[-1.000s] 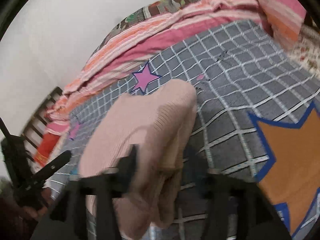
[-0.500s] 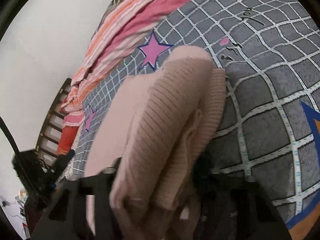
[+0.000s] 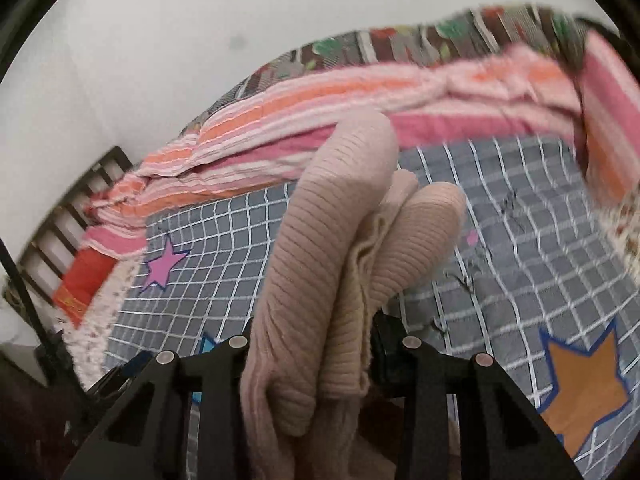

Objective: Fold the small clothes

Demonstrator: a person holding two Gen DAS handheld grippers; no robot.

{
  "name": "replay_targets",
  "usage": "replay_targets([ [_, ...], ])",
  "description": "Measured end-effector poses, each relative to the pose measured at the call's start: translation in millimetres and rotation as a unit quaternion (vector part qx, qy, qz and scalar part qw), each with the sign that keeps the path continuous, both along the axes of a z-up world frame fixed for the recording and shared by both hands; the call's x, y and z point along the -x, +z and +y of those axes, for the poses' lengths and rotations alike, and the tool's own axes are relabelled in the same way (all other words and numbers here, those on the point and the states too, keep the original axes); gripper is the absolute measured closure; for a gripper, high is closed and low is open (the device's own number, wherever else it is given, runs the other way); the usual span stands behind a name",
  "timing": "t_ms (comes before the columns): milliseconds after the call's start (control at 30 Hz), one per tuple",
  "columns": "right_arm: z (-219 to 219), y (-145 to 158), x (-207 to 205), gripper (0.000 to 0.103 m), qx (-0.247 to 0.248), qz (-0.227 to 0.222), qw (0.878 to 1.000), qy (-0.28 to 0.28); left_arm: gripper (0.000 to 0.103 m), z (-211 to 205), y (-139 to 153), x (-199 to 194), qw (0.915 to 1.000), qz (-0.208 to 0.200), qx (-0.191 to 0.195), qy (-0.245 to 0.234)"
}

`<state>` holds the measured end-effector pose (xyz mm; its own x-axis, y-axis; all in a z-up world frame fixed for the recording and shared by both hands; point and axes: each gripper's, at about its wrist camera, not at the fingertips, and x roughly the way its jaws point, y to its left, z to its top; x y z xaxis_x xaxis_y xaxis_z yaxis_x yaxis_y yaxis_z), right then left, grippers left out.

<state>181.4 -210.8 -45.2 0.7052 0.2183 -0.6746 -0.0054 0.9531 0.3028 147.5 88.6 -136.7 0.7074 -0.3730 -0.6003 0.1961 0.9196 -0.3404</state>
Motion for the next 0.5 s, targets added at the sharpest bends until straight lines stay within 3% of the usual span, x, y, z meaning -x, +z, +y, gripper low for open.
replay_targets([
  [133,25.9,4.6,-19.7,0.067,-0.043,-0.008,0.999,0.015,0.042,11.7,-0.1,0.1,0.9999,0.003,-0.002,0.011],
  [200,25.7,-1.6,-31.1,0.067,-0.116,-0.015,0.992,0.042,0.042,17.2,1.8,-0.4,0.9998,-0.002,-0.010,0.015],
  [267,14.5,-19.5,-42.9,0.067,-0.203,-0.021,0.977,0.060,0.042,20.1,2.9,-2.2,0.9997,-0.005,-0.015,0.018],
  [300,11.3,-31.5,-47.7,0.066,-0.218,-0.018,0.974,0.059,0.042,20.3,2.7,-4.0,0.9997,-0.004,-0.018,0.018],
  [400,-0.5,-84.3,-56.4,0.062,-0.199,0.019,0.978,0.051,0.042,13.8,-1.4,-13.0,0.9997,-0.004,-0.024,0.004],
  [500,-8.4,-133.5,-63.3,0.059,-0.107,0.104,0.988,0.029,0.042,0.6,-5.5,-23.5,0.9995,-0.004,-0.029,-0.010],
])
